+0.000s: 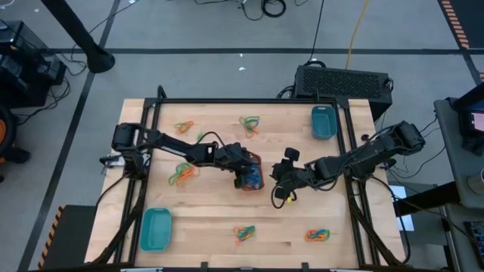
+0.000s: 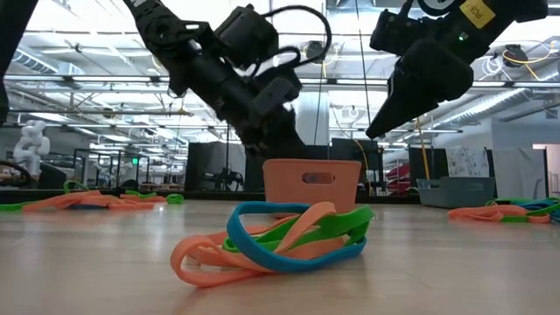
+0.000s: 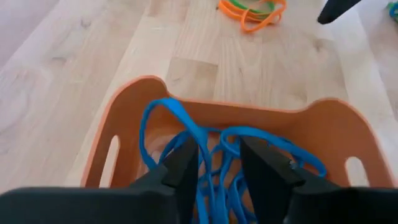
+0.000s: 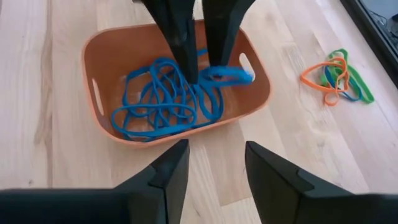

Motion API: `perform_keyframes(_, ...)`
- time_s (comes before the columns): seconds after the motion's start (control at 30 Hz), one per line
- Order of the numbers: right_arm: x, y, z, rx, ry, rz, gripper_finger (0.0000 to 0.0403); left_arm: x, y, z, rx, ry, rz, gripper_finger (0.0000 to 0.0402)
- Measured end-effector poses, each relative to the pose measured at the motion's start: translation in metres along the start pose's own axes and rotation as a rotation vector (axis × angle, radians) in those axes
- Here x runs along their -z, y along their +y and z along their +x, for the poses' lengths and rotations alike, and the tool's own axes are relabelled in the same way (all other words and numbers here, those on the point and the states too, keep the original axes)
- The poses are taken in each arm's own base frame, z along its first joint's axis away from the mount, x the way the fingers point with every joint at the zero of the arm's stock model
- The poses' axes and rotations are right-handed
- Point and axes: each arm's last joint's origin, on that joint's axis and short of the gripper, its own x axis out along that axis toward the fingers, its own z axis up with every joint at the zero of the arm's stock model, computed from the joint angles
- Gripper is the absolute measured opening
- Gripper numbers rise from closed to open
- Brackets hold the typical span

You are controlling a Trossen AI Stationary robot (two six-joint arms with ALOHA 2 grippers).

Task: Sort rubber bands into baskets
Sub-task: Put the blue rubber band into the orange bin

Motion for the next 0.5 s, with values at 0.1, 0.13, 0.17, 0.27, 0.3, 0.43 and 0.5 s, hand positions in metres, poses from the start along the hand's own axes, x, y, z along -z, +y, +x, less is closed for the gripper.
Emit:
perform_keyframes(0.1, 0.0, 0.0, 0.0, 0.001, 0.002, -0.001, 0.0148, -0.008, 0.0, -0.011, -0.001, -0.014, 0.005, 0.0143)
perform_keyframes(0.13, 0.0, 0.0, 0.0, 0.001, 0.002, -0.002, 0.0148, -0.01, 0.0, -0.015, -0.007, -0.016, 0.009, 0.0144)
perform_keyframes(0.17, 0.0, 0.0, 0.0, 0.001, 0.002, -0.003, 0.0148, -0.013, 0.0, -0.02, -0.016, -0.022, 0.02, 0.0145)
perform_keyframes(0.27, 0.001, 0.0, 0.0, 0.002, 0.006, -0.006, 0.0148, -0.019, 0.003, -0.036, -0.063, -0.004, 0.041, 0.0146)
perform_keyframes(0.3, 0.001, 0.0, 0.0, 0.002, 0.005, -0.007, 0.0148, -0.021, 0.004, -0.041, -0.084, -0.002, 0.049, 0.0146)
perform_keyframes(0.43, 0.0, 0.0, 0.0, 0.002, 0.004, -0.012, 0.0148, -0.024, 0.013, -0.066, -0.193, 0.061, 0.081, 0.0146)
perform_keyframes(0.5, 0.0, 0.0, 0.0, 0.002, 0.002, -0.011, 0.0148, -0.023, 0.019, -0.079, -0.251, 0.109, 0.086, 0.0146)
